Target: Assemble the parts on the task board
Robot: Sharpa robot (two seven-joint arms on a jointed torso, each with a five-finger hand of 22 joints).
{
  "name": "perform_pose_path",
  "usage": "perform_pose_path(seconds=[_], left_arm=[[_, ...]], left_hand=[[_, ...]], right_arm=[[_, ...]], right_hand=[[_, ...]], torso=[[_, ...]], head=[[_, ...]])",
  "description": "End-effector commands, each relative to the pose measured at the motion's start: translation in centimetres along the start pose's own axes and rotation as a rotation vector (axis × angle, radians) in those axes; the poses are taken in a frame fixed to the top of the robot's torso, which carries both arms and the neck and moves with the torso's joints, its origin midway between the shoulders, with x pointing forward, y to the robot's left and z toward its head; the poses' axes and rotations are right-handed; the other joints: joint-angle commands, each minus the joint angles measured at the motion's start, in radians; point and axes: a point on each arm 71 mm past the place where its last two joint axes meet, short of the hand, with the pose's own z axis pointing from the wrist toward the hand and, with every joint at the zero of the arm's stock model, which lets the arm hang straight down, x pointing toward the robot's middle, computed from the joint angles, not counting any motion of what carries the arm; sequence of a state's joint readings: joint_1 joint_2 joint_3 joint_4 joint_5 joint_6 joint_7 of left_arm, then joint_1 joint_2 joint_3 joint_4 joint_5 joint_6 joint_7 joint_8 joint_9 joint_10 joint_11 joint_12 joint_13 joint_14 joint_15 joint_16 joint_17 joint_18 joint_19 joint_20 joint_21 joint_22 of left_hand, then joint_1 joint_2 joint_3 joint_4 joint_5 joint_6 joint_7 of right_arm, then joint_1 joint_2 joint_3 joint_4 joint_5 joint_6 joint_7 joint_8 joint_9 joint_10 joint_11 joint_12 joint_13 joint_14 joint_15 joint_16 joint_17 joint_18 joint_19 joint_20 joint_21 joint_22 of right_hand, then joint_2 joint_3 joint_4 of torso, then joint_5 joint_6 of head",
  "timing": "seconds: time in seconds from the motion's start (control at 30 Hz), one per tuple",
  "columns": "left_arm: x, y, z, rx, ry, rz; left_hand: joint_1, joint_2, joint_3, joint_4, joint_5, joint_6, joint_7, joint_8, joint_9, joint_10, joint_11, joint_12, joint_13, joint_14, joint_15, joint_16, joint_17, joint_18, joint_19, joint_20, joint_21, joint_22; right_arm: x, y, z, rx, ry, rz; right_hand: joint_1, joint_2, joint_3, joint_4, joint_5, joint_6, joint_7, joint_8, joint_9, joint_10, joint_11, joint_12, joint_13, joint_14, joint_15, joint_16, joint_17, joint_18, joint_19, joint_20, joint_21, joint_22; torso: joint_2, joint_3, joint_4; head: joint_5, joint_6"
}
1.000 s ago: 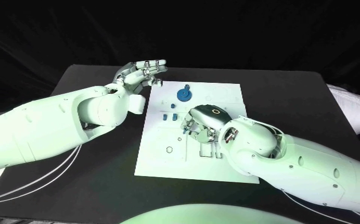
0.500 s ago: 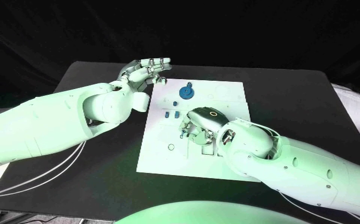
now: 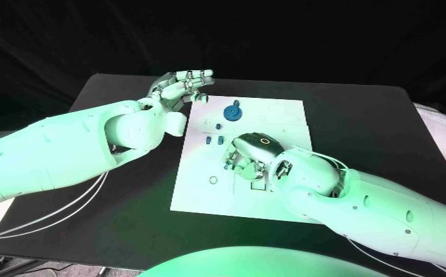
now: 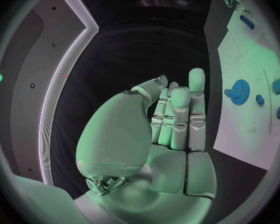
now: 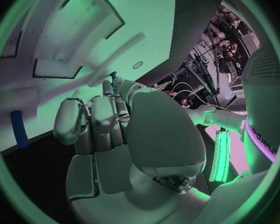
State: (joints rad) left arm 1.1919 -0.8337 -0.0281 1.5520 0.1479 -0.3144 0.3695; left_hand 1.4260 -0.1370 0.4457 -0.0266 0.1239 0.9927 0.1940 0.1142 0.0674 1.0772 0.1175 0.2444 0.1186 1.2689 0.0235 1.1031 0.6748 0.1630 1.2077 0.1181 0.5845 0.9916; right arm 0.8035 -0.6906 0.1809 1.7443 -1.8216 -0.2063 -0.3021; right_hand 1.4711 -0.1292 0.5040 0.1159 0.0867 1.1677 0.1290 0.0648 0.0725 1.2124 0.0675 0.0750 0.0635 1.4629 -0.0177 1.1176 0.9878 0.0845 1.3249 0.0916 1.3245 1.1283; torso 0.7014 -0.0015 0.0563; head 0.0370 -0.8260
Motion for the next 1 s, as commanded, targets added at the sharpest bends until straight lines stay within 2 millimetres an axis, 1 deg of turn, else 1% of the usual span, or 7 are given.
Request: perform_pose_path(seconds=[0.03,0.37,0.53,0.67,0.77,0.87,1.0], left_arm=[[0.3,0.0,0.0,0.001,0.027,-0.009],[0.3,0.0,0.0,-0.001,0.028,-0.010],[0.3,0.0,0.0,-0.001,0.029,-0.008],[0.4,0.0,0.0,-0.001,0.030,-0.008],[0.4,0.0,0.1,-0.002,0.030,-0.008],[0.4,0.0,0.1,-0.002,0.030,-0.007],[0.3,0.0,0.1,-0.002,0.029,-0.007]], left_hand=[[-0.012,0.001,-0.004,0.000,0.006,-0.009,0.001,0.003,0.001,-0.004,-0.001,0.003,0.001,-0.007,0.002,0.006,0.000,0.018,-0.002,0.003,-0.006,-0.001],[-0.013,0.001,-0.004,0.001,0.006,-0.010,0.002,0.003,0.001,-0.006,0.000,0.005,0.001,-0.008,0.002,0.006,-0.001,0.018,-0.002,0.003,-0.006,-0.001],[-0.013,0.001,-0.004,0.001,0.006,-0.010,0.002,0.003,0.001,-0.006,0.000,0.005,0.001,-0.008,0.002,0.006,-0.001,0.018,-0.002,0.003,-0.006,-0.001],[-0.013,0.001,-0.004,0.001,0.006,-0.010,0.002,0.003,0.001,-0.006,0.000,0.005,0.001,-0.008,0.002,0.006,-0.001,0.018,-0.002,0.003,-0.006,-0.001],[-0.013,0.001,-0.004,0.001,0.006,-0.010,0.002,0.003,0.001,-0.006,0.000,0.005,0.001,-0.008,0.002,0.006,-0.001,0.018,-0.002,0.003,-0.006,-0.001],[-0.013,0.001,-0.004,0.001,0.006,-0.010,0.002,0.003,0.001,-0.006,0.000,0.005,0.001,-0.008,0.002,0.006,-0.001,0.018,-0.002,0.003,-0.006,-0.001],[-0.013,0.001,-0.004,0.001,0.006,-0.010,0.002,0.003,0.001,-0.006,0.000,0.005,0.001,-0.008,0.002,0.006,-0.001,0.018,-0.002,0.003,-0.006,-0.001]], right_arm=[[0.3,0.2,0.0,-0.005,0.018,-0.025],[0.7,0.2,0.3,0.027,0.037,-0.062],[1.1,0.3,0.3,0.029,0.055,-0.072],[1.4,0.3,0.4,0.029,0.061,-0.074],[1.4,0.3,0.4,0.029,0.053,-0.068],[1.2,0.3,0.3,0.038,0.023,-0.055],[0.8,0.2,0.1,0.055,-0.044,-0.021]], right_hand=[[-0.009,-0.001,0.003,-0.001,-0.003,-0.002,0.006,0.002,0.001,-0.001,0.005,-0.003,-0.001,0.018,0.007,0.005,-0.002,0.011,0.000,0.004,0.001,-0.001],[-0.016,-0.006,0.001,-0.005,0.000,-0.002,0.006,0.002,0.001,-0.001,0.006,-0.004,0.000,0.018,0.006,0.006,-0.002,0.011,0.000,0.005,0.001,-0.001],[-0.024,-0.011,-0.002,-0.007,0.001,-0.006,0.006,0.000,0.000,-0.004,0.007,-0.005,-0.001,0.018,0.007,0.005,-0.004,0.012,-0.002,0.005,0.000,-0.004],[-0.036,-0.016,-0.007,-0.007,0.003,-0.010,0.007,0.000,-0.001,-0.008,0.008,-0.007,-0.001,0.017,0.009,0.003,-0.007,0.012,-0.004,0.006,-0.002,-0.007],[-0.060,-0.034,-0.020,-0.003,0.018,-0.036,0.014,-0.004,-0.006,-0.038,0.015,-0.013,-0.003,0.013,0.016,-0.004,-0.016,0.014,-0.012,0.010,-0.009,-0.018],[-0.085,-0.057,-0.049,-0.002,0.027,-0.092,0.015,-0.004,-0.009,-0.109,0.025,-0.012,-0.002,0.007,0.024,-0.017,-0.034,0.019,-0.025,0.016,-0.024,-0.040],[-0.093,-0.065,-0.098,-0.008,0.030,-0.130,0.022,-0.003,-0.008,-0.163,0.033,-0.006,0.000,0.003,0.029,-0.028,-0.049,0.023,-0.035,0.021,-0.039,-0.062]], torso=[[0.000,-0.0011,0.0003],[0.000,-0.0013,0.0016],[0.000,-0.0012,0.0000],[-0.001,-0.0015,0.0007],[-0.001,-0.0015,-0.0008],[-0.001,-0.0009,-0.0007],[-0.001,0.0002,0.0001]], head=[[0.003,-0.003],[0.002,-0.006],[0.010,-0.008],[0.009,-0.009],[0.009,-0.009],[0.010,-0.008],[0.012,-0.004]])
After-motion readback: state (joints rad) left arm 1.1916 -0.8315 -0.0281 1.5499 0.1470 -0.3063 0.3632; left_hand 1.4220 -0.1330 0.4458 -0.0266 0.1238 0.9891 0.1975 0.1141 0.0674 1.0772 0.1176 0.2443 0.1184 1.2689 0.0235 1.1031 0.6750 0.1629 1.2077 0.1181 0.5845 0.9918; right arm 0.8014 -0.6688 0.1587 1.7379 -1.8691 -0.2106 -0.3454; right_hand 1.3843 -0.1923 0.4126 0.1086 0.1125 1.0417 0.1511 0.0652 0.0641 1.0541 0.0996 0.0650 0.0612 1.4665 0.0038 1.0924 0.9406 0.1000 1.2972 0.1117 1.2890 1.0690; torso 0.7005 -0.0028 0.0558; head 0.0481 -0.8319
